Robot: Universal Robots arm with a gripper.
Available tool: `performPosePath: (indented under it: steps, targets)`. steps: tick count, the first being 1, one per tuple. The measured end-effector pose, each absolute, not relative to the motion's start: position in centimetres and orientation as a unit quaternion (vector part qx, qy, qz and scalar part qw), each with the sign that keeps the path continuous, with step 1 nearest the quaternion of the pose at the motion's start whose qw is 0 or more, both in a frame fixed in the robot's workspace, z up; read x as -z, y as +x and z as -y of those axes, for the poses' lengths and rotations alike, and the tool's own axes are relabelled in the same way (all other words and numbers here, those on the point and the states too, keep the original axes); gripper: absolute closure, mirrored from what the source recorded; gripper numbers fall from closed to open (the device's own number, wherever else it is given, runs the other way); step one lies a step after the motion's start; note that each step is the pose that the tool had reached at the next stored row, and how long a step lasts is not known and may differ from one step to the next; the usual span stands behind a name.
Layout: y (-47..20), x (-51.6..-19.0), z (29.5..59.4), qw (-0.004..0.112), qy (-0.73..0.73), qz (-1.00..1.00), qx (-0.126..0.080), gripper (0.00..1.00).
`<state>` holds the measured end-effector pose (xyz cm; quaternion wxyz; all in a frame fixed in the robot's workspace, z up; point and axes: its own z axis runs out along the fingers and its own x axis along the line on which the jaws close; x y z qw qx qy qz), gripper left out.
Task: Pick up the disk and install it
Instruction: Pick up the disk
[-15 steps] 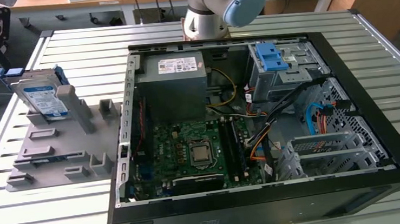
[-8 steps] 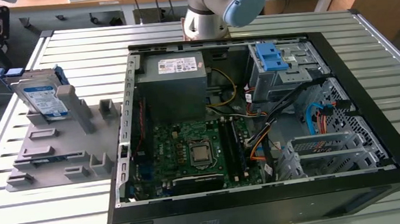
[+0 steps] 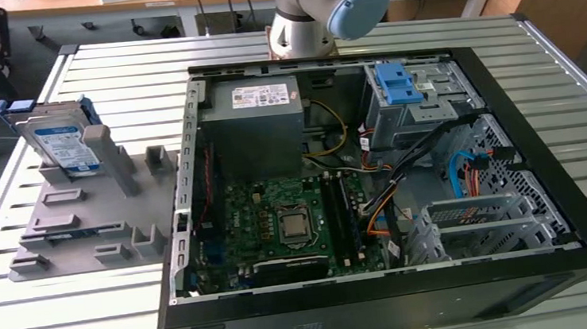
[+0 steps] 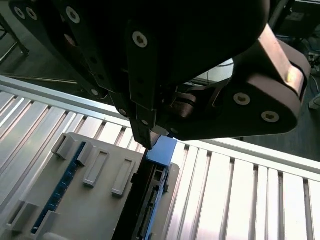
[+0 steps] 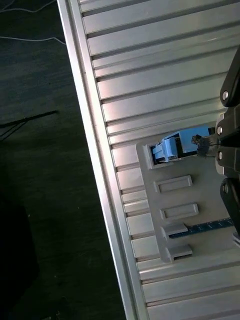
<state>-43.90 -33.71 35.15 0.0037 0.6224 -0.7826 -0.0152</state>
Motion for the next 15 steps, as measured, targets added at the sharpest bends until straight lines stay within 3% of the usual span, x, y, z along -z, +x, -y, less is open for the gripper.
performPosePath:
  steps: [7,9,15]
  targets:
    - [-43.90,-35.14,33.71,0.004,0.641,0.768,0.015,0.89]
    - [-43.90,-35.14,33.71,0.004,0.641,0.768,0.015,0.77]
    - [-43.90,-35.04,33.71,0.003,0.642,0.767,0.014,0.59]
